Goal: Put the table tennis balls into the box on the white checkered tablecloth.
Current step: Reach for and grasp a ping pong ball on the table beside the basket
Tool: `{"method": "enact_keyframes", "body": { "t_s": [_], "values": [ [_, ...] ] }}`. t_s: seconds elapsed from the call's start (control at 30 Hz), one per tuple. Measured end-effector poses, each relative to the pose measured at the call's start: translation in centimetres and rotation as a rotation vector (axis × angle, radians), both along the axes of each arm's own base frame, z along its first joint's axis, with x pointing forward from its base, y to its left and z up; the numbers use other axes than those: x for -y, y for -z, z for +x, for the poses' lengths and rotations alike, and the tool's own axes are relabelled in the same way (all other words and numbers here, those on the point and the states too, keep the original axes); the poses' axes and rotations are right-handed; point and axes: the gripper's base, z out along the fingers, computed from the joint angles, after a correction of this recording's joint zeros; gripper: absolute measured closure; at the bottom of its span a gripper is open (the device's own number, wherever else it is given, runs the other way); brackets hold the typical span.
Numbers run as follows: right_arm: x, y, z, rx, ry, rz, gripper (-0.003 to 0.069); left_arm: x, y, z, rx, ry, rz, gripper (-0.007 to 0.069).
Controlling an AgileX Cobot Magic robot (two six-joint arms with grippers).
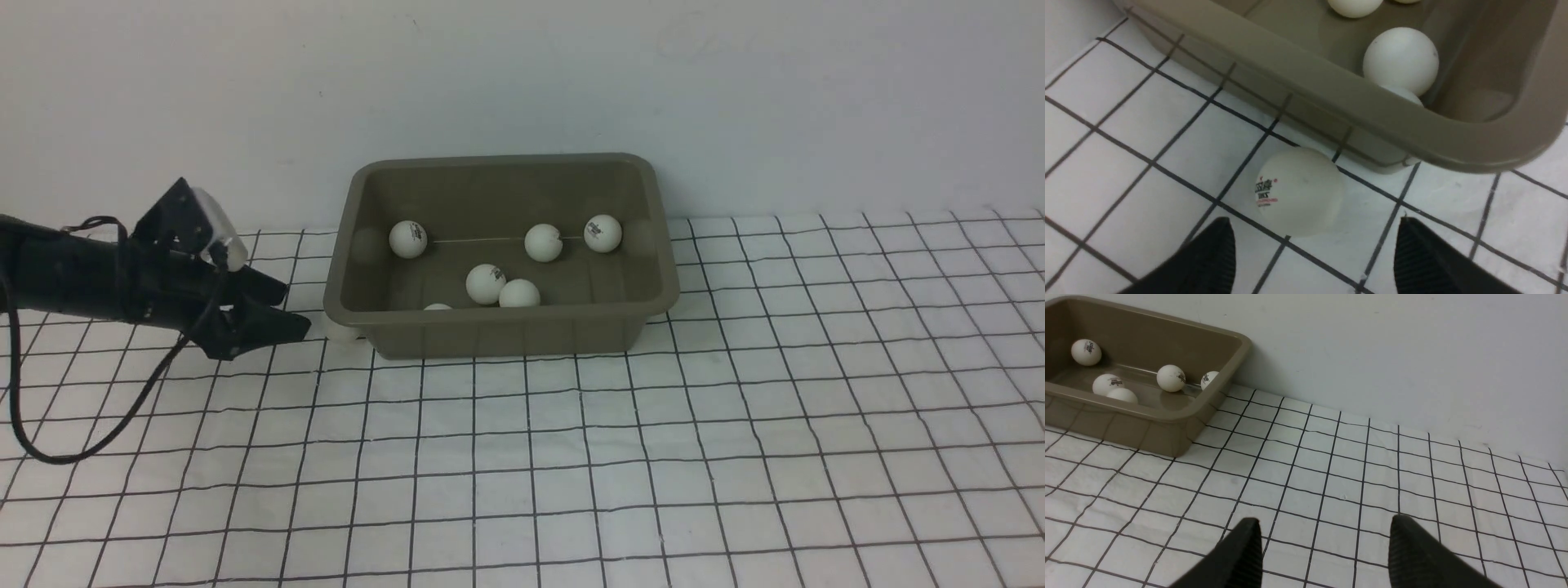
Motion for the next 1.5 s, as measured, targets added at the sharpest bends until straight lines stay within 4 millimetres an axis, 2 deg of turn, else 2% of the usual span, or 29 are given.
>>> {"method": "enact_keyframes", "body": {
  "t_s": [0.27,0.47,0.83,0.97,1.1,1.2,1.37,1.43,1.5],
  "values": [
    [0.0,0.0,0.0,-0.001,0.0,0.0,0.027,2.0,0.9,1.0,0.019,-0.023,0.063,0.0153],
    [0.0,0.0,0.0,-0.001,0.0,0.0,0.027,1.9,2.3,1.3,0.0,-0.04,0.073,0.0153],
    [0.0,0.0,0.0,-0.002,0.0,0.0,0.027,2.5,3.0,2.1,0.042,-0.059,0.031,0.0162],
    [0.0,0.0,0.0,-0.002,0.0,0.0,0.027,2.5,3.1,2.2,0.043,-0.066,0.036,0.0229],
    [0.0,0.0,0.0,-0.002,0.0,0.0,0.027,2.5,3.2,2.2,0.042,-0.068,0.039,0.0337],
    [0.0,0.0,0.0,-0.002,0.0,0.0,0.027,2.5,3.2,2.2,0.041,-0.071,0.039,0.0334],
    [0.0,0.0,0.0,-0.002,0.0,0.0,0.027,1.9,1.5,2.0,0.039,-0.085,0.062,0.0334],
    [0.0,0.0,0.0,-0.002,0.0,0.0,0.027,1.1,-0.1,1.8,0.05,-0.125,0.075,0.0334],
    [0.0,0.0,0.0,-0.002,0.0,0.0,0.027,-0.2,-2.7,1.5,0.068,-0.2,0.069,0.0334]
  ]
}}
